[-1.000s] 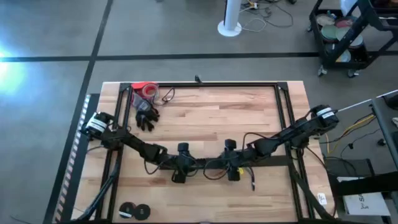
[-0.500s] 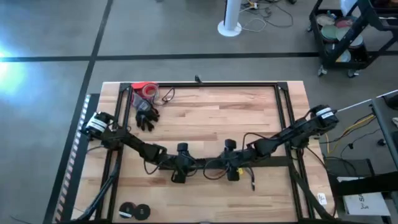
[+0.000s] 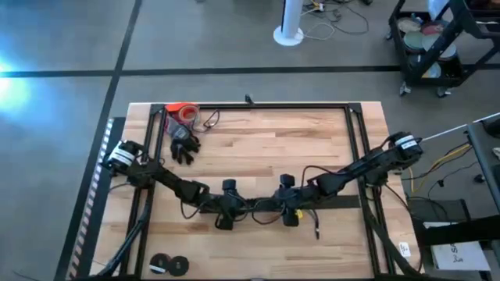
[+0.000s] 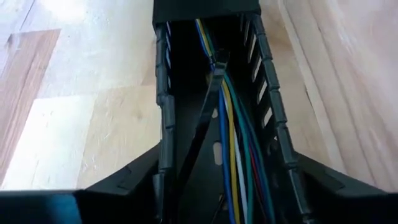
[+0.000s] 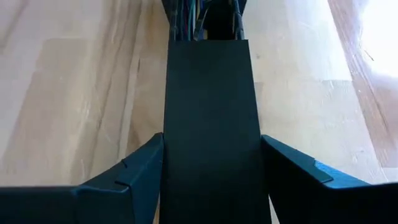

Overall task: Ziptie cables
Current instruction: Close the black cable duct

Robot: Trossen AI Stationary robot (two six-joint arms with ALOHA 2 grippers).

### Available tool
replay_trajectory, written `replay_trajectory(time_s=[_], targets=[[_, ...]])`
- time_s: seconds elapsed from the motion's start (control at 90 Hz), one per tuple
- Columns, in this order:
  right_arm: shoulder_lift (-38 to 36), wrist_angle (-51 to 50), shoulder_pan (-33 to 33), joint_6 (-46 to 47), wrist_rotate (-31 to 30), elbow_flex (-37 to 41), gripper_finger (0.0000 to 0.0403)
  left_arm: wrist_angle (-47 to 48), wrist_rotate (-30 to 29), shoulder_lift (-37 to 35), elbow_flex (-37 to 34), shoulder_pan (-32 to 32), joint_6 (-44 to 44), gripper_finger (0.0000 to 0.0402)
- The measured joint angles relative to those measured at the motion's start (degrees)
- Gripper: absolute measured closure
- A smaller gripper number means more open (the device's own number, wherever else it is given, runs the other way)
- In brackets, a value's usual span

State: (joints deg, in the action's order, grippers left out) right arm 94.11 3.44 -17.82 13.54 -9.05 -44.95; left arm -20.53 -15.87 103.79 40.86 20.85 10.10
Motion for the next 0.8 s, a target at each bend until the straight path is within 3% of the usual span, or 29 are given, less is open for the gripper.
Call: replay_trajectory(time_s=[0.189, 0.467, 0.8], targets=[[0.92, 1.82, 0.63, -2.5, 0.37, 0.0, 0.0188, -0.86, 0.4, 0.02, -0.04, -0.95, 0.31, 0.0152], [2.64, 2.12, 0.7, -7.5, 4.59, -0.92, 0.0185, -1.03, 0.48, -0.14, -0.22, -1.32, -1.52, 0.0178], [2.45, -1.63, 0.61, -10.5, 6.07, -1.27, 0.0181, -0.68, 1.02, -0.59, -0.44, -1.52, -0.31, 0.0167]])
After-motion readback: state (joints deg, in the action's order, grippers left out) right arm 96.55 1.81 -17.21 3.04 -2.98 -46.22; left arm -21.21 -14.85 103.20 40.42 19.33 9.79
